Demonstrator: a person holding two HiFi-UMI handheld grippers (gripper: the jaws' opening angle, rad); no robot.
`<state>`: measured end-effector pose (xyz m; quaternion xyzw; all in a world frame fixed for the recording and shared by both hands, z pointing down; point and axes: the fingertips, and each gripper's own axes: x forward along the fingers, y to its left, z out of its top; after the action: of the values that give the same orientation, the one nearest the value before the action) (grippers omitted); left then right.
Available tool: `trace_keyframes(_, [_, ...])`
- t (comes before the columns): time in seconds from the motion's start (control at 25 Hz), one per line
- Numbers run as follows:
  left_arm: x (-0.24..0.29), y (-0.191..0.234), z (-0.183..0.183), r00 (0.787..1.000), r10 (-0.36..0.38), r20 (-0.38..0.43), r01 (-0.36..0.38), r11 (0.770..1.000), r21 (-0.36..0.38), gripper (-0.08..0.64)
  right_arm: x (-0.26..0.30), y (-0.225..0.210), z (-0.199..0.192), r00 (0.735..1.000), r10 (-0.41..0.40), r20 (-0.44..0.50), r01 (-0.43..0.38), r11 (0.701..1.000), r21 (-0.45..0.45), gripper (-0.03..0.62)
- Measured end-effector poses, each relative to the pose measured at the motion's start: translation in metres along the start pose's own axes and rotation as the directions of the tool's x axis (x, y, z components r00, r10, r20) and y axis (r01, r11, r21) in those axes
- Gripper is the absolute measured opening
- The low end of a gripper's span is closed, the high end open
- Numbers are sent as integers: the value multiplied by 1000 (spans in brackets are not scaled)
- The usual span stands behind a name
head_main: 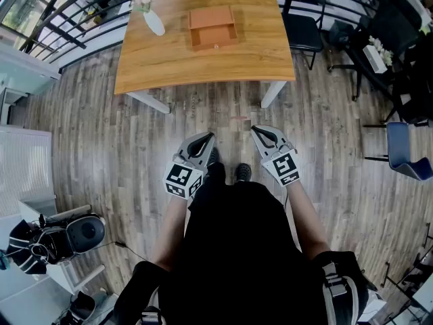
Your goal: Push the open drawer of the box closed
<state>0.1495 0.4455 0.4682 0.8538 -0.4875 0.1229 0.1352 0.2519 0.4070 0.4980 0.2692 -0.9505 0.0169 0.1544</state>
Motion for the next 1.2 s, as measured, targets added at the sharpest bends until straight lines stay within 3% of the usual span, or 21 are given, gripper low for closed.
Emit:
trace_keyframes(0.6, [-29,13,-11,999,52,8,-51,998,-47,23,14,18,6,999,31,-24,-32,999,-18,15])
trace_keyframes(1.2, [-29,81,-2,1000,6,11,-5,998,-62,23,71,5,22,997,-49,-58,49,999,11,15])
